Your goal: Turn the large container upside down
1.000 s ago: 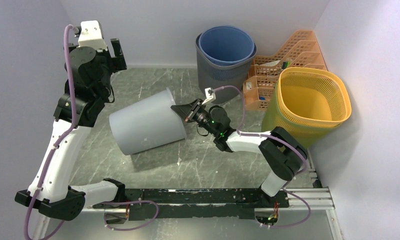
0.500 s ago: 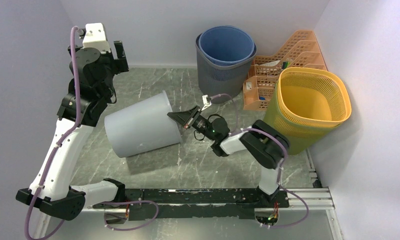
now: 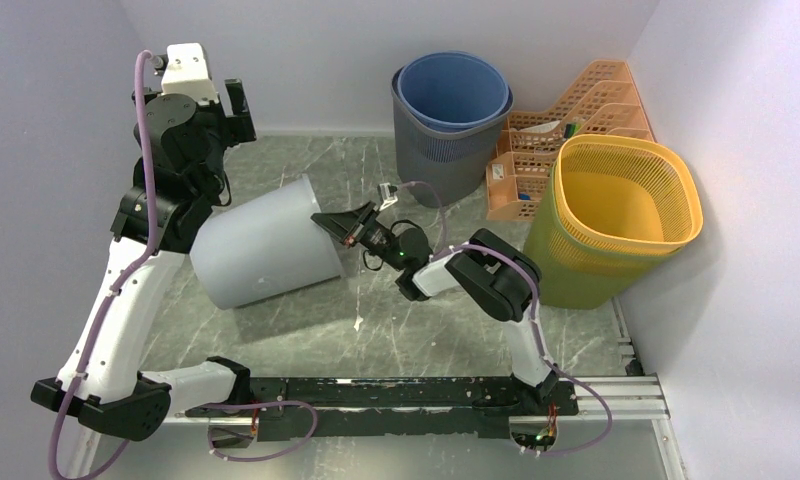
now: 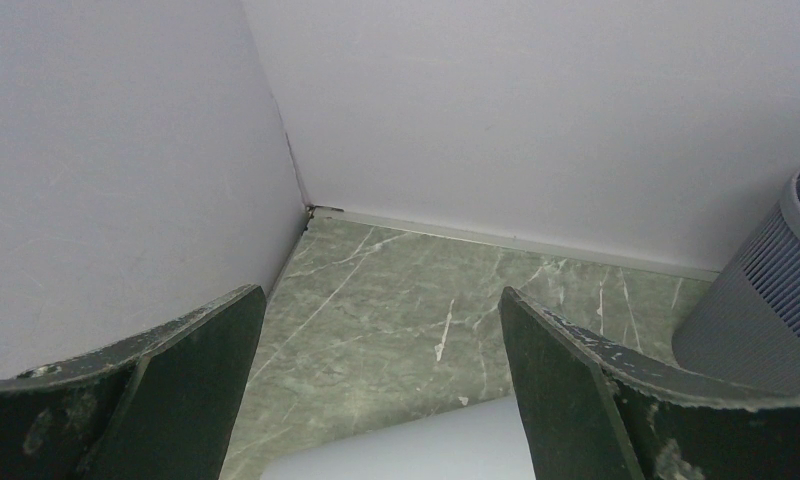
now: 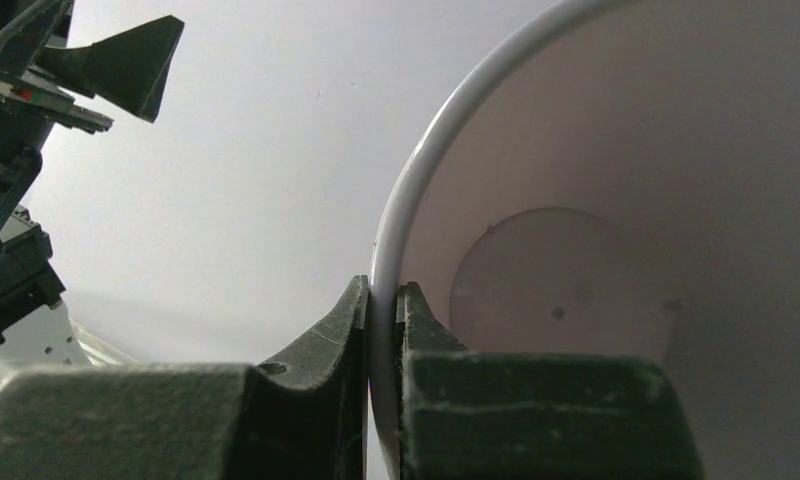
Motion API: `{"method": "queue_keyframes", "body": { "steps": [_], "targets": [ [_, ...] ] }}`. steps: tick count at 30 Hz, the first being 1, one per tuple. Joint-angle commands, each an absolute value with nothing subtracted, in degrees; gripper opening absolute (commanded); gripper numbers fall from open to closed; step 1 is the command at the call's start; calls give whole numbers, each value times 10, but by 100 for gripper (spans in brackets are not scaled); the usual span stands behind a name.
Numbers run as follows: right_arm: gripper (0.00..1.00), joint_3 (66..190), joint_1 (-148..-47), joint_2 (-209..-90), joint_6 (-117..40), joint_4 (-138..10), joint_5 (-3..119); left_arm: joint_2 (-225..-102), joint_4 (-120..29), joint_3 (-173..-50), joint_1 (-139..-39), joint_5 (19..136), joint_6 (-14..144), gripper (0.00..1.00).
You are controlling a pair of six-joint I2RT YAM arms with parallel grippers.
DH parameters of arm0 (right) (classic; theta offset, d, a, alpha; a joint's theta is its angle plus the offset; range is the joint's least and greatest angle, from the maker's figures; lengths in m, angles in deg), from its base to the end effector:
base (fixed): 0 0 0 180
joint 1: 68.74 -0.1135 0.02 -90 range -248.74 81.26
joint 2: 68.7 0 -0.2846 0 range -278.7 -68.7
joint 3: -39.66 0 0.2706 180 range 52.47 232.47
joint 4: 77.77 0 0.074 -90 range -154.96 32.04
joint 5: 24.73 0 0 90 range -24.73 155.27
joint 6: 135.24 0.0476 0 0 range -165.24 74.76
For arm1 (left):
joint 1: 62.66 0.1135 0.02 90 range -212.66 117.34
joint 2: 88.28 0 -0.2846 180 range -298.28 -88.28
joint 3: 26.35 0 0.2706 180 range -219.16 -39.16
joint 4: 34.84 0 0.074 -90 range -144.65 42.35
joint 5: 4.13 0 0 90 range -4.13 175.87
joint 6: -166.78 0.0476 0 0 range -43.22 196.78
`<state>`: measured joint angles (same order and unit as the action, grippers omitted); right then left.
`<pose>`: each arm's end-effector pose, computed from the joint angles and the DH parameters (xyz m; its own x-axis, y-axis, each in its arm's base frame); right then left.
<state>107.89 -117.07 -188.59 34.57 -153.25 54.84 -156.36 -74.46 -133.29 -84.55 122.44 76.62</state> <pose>0.2862 0.3346 0.1968 -0.7839 0.5752 -0.2338 -0.4137 -0.2031 0.8875 0.2302 -0.0619 0.5458 -0.0116 0.0022 -0.9999 -0.2534 0.9673 0.0051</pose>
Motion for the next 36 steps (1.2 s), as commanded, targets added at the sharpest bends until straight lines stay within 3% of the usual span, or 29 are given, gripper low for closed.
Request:
{"method": "queue_keyframes", "body": {
  "steps": [1,5,21,29,33,36],
  "targets": [
    [0,1133,-1184,-1923,384,-1695,573,-1563,-738,-1350,-843,1223,775,99],
    [0,1124,-1182,-1922,381,-1695,590,-1565,-742,-1351,-843,1225,782,99],
    [0,847,-1031,-1869,378,-1695,554,-1559,-734,-1317,-843,1224,776,99],
    [24,793,-1001,-1884,365,-1694,540,-1561,-730,-1298,-843,1219,768,99],
    [45,779,-987,-1895,360,-1694,524,-1559,-727,-1284,-843,1217,767,99],
    [48,759,-974,-1897,349,-1694,518,-1557,-725,-1276,-843,1217,767,99]
  ]
}}
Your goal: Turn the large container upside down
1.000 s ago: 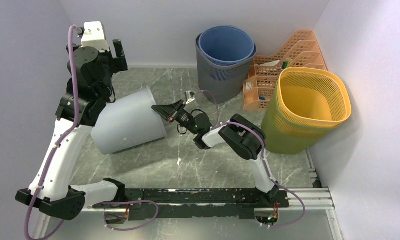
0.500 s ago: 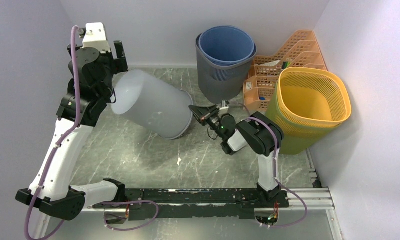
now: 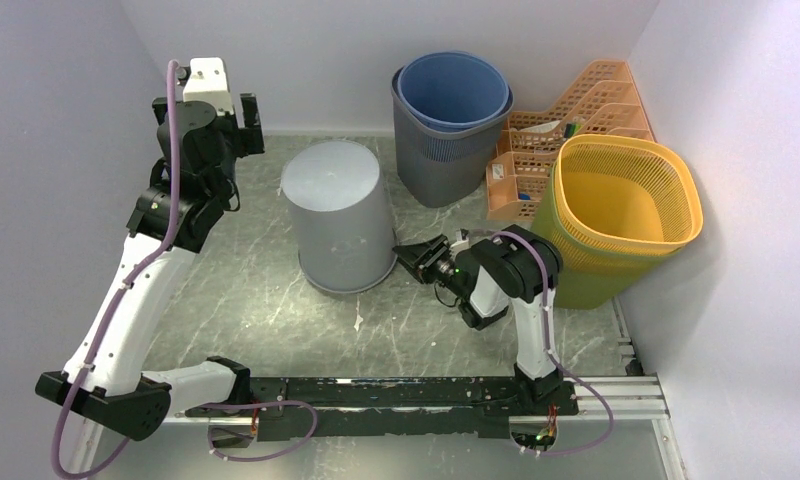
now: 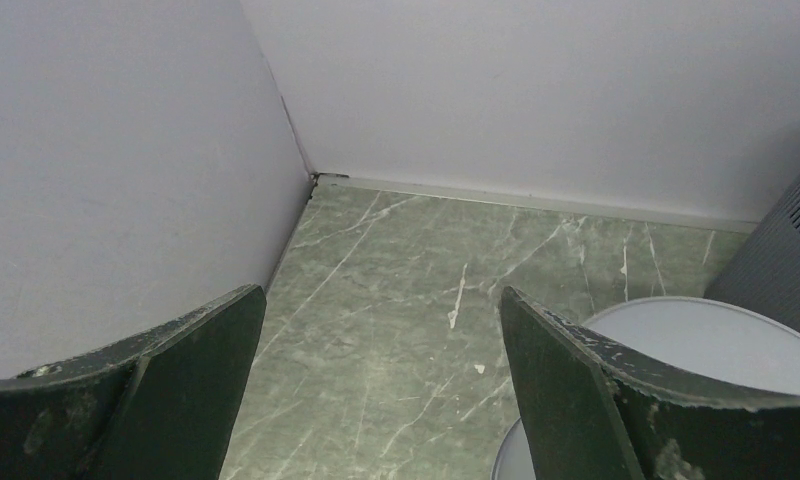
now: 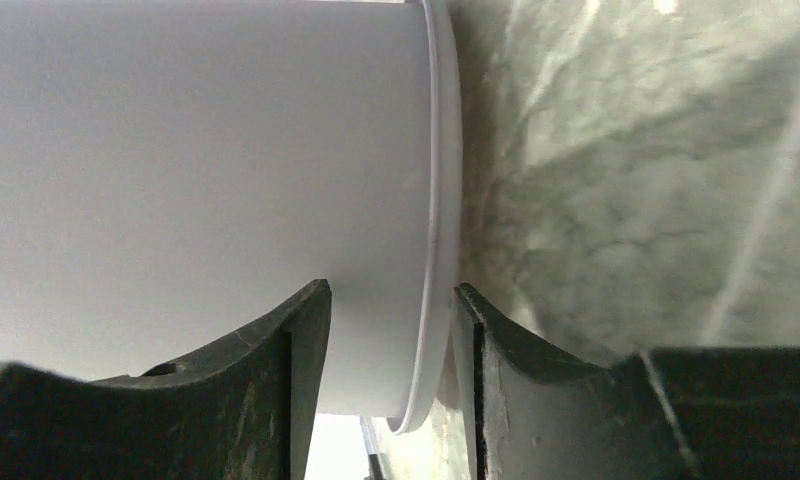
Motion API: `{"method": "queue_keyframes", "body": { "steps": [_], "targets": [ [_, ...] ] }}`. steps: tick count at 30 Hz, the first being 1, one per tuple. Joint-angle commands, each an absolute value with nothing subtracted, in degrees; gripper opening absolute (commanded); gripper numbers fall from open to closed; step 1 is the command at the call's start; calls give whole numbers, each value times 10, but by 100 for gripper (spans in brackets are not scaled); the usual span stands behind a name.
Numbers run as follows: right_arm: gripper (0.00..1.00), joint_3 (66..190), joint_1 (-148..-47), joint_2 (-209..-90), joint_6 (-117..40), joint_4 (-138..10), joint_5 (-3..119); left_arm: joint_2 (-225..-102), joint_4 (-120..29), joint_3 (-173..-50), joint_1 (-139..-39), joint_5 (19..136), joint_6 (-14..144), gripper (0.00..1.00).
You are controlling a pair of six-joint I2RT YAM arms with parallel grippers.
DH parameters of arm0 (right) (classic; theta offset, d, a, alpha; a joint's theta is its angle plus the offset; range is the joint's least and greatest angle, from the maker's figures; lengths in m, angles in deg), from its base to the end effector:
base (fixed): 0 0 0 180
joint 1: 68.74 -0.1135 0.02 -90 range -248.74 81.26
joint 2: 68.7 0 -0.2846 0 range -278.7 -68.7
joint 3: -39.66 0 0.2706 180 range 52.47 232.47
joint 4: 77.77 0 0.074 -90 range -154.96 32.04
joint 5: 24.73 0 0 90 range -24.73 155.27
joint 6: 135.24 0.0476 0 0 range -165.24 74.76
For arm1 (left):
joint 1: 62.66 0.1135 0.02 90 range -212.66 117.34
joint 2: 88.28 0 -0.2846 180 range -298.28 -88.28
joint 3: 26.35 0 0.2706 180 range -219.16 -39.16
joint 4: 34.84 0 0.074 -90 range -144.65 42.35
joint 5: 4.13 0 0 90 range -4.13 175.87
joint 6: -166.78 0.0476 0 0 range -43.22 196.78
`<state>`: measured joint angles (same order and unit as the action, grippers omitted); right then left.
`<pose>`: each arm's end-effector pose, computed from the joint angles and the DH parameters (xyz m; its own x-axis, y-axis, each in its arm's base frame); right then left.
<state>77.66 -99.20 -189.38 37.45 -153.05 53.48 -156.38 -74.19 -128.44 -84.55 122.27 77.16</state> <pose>0.2703 0.1702 0.0743 -0.6796 0.7268 -0.1001 0.0248 0.1591 0.9870 0.2425 -0.0670 0.5183 -0.0883 0.0412 -0.9952 -0.2476 0.9669 0.0620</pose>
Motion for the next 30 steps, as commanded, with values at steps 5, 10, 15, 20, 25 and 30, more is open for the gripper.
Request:
{"method": "queue_keyframes", "body": {
  "steps": [5,10,15,20,25,30],
  "targets": [
    [54,738,-944,-1893,334,-1690,498,-1560,-723,-1274,-843,1203,761,99],
    [55,714,-922,-1891,327,-1690,487,-1562,-717,-1267,-843,1193,757,99],
    [61,704,-910,-1859,301,-1644,476,-1567,-715,-1260,-843,1178,750,99],
    [62,722,-910,-1782,241,-1508,476,-1581,-718,-1268,-843,1161,743,99],
    [62,758,-915,-1690,158,-1309,492,-1589,-721,-1264,-843,1146,742,99],
    [62,858,-976,-1569,-20,-961,634,-1603,-741,-1284,-843,1095,752,99]
  ]
}}
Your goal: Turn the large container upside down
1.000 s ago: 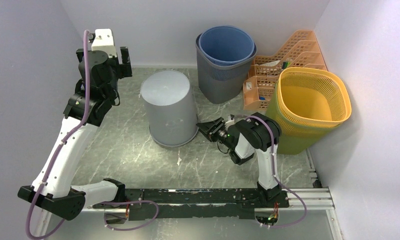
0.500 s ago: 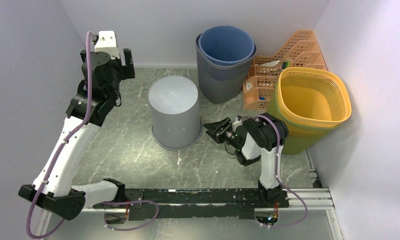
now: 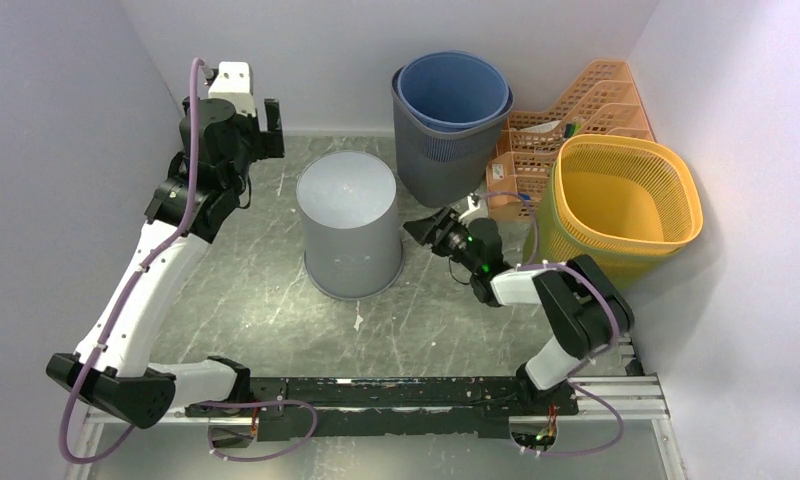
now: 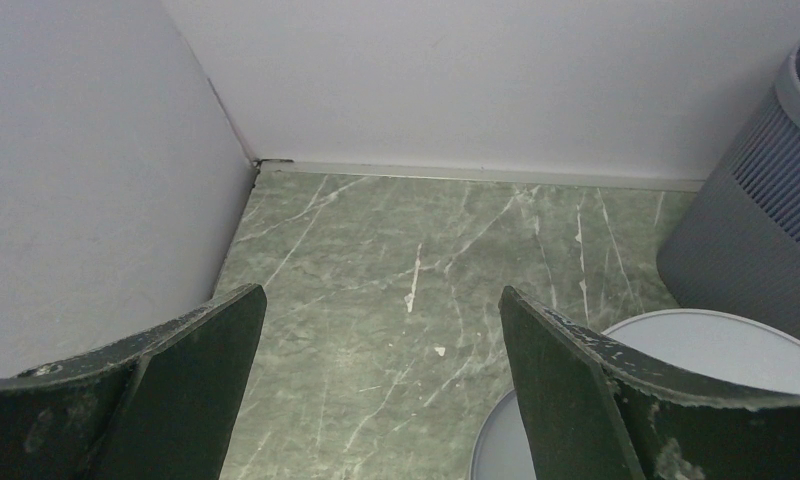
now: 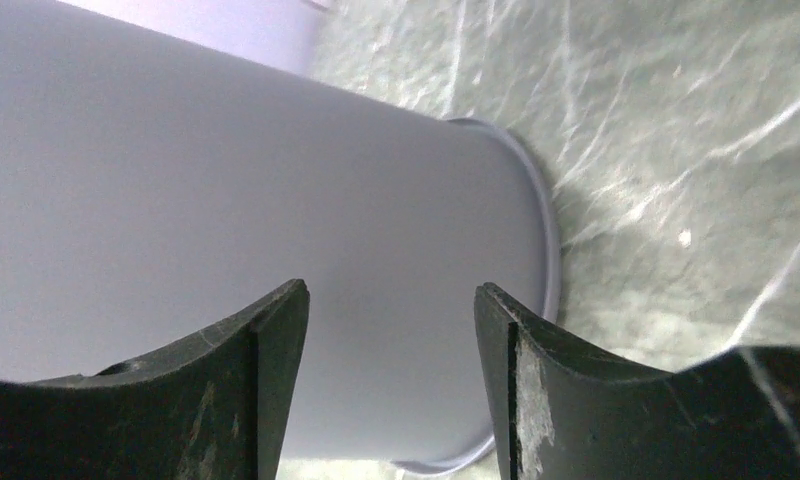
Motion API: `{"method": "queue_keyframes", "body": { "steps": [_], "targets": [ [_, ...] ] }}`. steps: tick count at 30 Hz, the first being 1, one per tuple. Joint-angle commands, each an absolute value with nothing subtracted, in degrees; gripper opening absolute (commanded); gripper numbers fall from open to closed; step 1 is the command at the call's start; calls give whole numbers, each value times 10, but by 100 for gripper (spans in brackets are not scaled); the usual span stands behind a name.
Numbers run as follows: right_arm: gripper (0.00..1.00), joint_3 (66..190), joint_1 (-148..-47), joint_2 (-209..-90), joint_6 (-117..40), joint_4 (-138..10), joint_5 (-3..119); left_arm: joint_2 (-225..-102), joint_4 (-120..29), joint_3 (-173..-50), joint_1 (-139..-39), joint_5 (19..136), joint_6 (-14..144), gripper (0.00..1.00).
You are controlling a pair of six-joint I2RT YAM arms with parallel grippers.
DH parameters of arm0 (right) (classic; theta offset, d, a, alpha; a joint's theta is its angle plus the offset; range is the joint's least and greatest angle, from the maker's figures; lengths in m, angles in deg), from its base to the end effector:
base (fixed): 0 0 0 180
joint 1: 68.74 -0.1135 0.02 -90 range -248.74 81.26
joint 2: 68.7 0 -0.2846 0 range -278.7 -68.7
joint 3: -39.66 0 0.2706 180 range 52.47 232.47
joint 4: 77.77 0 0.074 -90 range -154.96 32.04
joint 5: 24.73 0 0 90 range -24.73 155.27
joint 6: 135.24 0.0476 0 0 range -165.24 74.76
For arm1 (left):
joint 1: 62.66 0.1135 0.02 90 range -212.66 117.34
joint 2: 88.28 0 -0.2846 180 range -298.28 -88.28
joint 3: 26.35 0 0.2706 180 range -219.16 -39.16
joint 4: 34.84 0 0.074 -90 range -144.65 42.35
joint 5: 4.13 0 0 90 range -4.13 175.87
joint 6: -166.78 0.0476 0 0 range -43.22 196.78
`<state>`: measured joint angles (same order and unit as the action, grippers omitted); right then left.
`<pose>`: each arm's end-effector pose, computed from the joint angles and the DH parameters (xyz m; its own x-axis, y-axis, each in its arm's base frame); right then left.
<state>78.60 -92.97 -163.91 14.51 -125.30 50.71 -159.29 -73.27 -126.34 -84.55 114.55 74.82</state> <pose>0.2821 0.1401 0.1536 -0.6087 0.6429 -0.4649 -0.1946 0.4471 0.8730 0.2667 -0.0826 0.4947 -0.1484 0.0273 -0.9885 -0.1173 0.9921 0.0450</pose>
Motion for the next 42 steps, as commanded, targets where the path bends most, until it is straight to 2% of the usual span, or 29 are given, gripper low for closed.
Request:
{"method": "queue_keyframes", "body": {
  "steps": [1,3,12,15,19,31,38,42],
  "targets": [
    [62,888,-1007,-1554,-56,-890,690,-1609,-748,-1292,-843,1084,754,99],
    [62,928,-1052,-1532,-101,-795,773,-1619,-764,-1307,-843,1065,757,99],
    [62,940,-1138,-1469,-158,-634,895,-1623,-786,-1346,-844,994,756,99],
    [62,933,-1155,-1460,-159,-604,909,-1620,-799,-1362,-844,978,754,99],
    [62,916,-1165,-1467,-167,-638,873,-1612,-802,-1364,-844,956,750,99],
    [62,1053,-1185,-1665,-171,-731,743,-1576,-760,-1335,-844,888,772,99],
    [62,1217,-1210,-1816,-159,-745,706,-1550,-745,-1305,-844,860,759,99],
    [62,1352,-1211,-1922,-154,-746,688,-1532,-738,-1276,-844,856,757,99]
  ]
}}
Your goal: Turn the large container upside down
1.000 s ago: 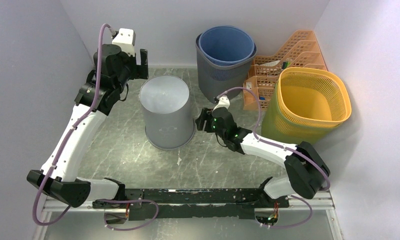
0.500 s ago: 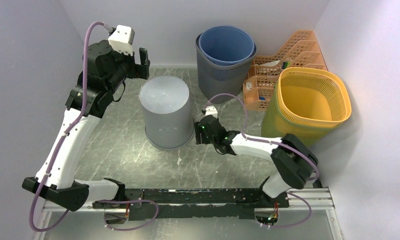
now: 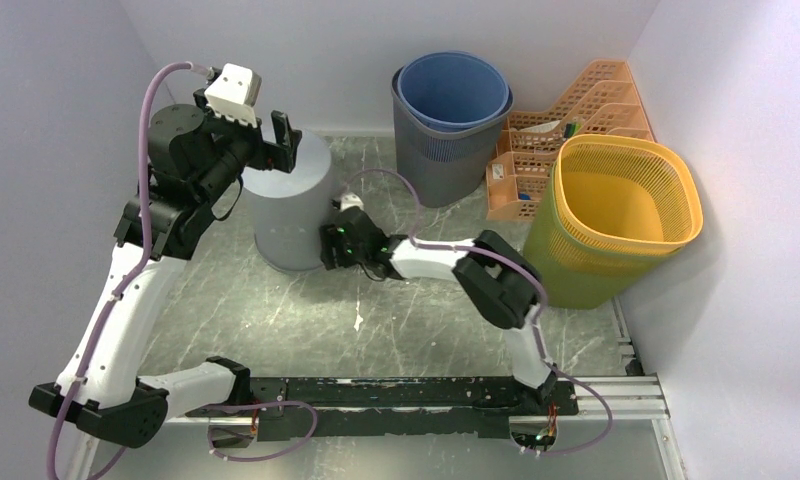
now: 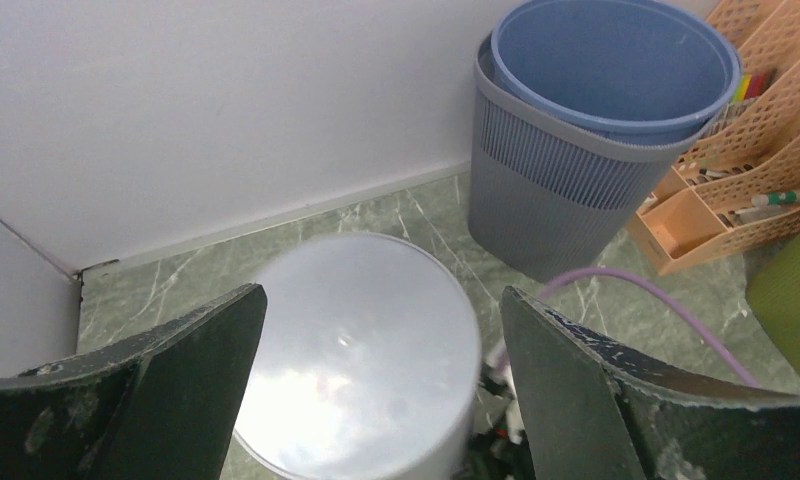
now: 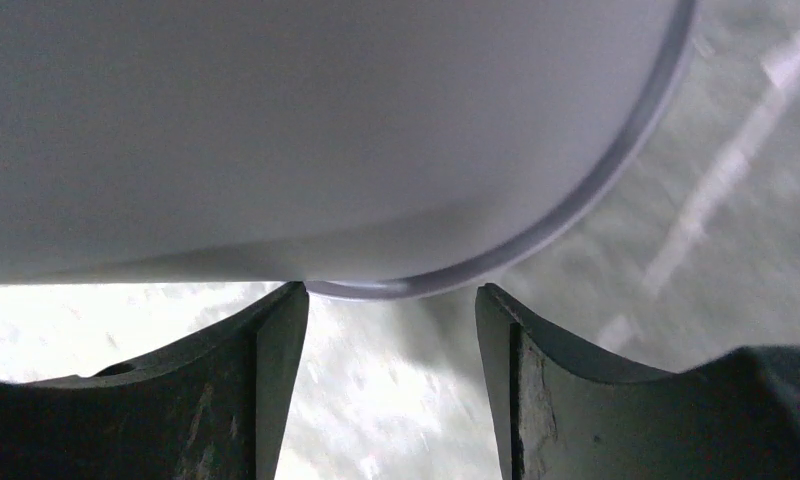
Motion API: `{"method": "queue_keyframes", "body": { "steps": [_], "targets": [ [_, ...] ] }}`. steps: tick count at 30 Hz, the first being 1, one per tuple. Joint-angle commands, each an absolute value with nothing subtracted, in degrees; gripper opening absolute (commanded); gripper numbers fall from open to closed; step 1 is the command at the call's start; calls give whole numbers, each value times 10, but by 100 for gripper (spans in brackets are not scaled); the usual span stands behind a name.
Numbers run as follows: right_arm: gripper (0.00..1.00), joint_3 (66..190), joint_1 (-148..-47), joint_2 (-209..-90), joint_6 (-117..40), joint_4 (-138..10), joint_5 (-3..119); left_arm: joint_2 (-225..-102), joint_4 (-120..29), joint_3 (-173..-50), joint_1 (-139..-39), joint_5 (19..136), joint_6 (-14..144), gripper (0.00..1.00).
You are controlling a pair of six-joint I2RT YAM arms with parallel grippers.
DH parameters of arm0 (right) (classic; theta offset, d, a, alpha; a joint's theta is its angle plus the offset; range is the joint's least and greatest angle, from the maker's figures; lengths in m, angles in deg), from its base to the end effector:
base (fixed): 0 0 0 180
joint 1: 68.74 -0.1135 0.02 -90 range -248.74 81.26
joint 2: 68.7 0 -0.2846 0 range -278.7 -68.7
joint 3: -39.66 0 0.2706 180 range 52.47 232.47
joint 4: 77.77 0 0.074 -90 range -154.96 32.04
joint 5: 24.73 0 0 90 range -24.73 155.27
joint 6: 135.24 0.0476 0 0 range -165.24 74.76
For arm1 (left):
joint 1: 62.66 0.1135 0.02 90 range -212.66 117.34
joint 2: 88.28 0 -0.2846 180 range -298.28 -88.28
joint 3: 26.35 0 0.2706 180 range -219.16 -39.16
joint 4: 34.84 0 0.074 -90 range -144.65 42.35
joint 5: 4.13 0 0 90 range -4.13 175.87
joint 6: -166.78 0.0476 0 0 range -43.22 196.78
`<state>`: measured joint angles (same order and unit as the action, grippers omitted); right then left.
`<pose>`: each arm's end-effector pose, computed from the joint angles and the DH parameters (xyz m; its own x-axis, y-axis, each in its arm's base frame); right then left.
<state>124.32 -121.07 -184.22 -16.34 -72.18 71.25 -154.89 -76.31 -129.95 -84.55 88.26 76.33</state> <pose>0.2927 0.3710 0.1594 -0.6736 -0.0859 -0.7341 -0.4689 0.8174 0.3346 0.2275 -0.0893 0.5280 -0.0751 0.0217 -0.9969 0.3333 0.9428 -0.0046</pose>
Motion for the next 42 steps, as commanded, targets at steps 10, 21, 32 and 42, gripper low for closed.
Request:
{"method": "queue_keyframes", "body": {
  "steps": [10,21,32,42],
  "targets": [
    [63,1736,-1215,-2167,-199,-768,599,-1495,-722,-1228,-844,830,752,99],
    [72,1869,-1216,-2270,-235,-843,499,-1493,-708,-1186,-844,841,758,99],
    [73,1303,-1215,-1895,-237,-971,648,-1521,-747,-1188,-843,854,757,99],
    [78,1230,-1184,-1774,-232,-778,827,-1630,-822,-1146,-843,875,708,97]
  ]
}}
